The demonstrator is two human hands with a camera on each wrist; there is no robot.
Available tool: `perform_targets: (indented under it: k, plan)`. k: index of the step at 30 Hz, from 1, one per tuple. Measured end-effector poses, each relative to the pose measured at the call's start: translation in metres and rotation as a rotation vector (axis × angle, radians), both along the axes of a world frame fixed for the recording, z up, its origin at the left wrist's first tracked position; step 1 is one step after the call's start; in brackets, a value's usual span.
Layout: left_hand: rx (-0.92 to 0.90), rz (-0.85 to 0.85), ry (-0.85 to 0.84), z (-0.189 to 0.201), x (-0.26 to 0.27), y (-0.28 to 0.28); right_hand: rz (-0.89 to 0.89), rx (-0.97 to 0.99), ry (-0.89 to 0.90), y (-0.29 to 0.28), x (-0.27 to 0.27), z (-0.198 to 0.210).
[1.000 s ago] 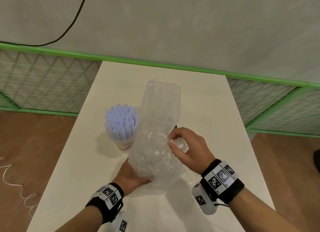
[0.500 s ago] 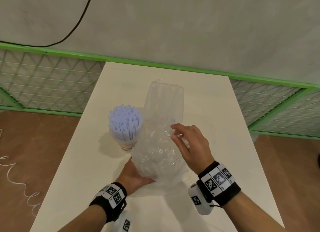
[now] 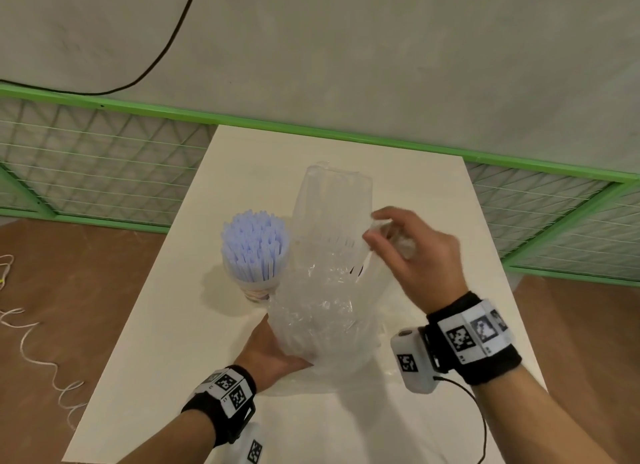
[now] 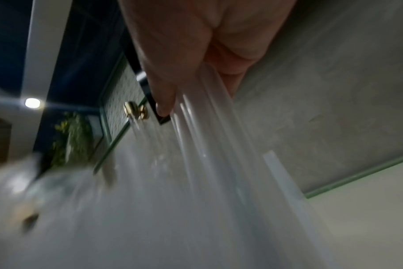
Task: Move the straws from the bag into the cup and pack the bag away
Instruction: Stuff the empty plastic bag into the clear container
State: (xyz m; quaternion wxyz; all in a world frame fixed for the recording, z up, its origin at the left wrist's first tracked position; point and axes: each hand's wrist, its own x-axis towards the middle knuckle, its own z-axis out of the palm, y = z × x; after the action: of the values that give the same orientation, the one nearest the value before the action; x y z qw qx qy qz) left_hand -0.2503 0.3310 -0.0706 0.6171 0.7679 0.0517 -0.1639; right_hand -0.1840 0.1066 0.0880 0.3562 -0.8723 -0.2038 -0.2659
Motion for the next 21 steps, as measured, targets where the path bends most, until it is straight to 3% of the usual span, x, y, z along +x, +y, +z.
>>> perform_targets:
  k: [5,10,13,21]
  plan:
    - [-0.001,-0.013,-0.005,-0.001,0.0,0.002,-0.02,0.266,0.168,0.002,0.013,0.005]
    - [-0.016,-0.014,-0.003,0.005,-0.001,-0.001,0.087,0.452,0.376,0.009,0.019,0.008]
    - [-0.017,-0.015,-0.011,0.006,-0.001,-0.002,0.067,0.386,0.3,0.01,0.022,0.013]
    - [0.005,-0.022,-0.01,0.001,-0.001,0.002,-0.049,0.503,0.068,-0.016,0.047,0.063]
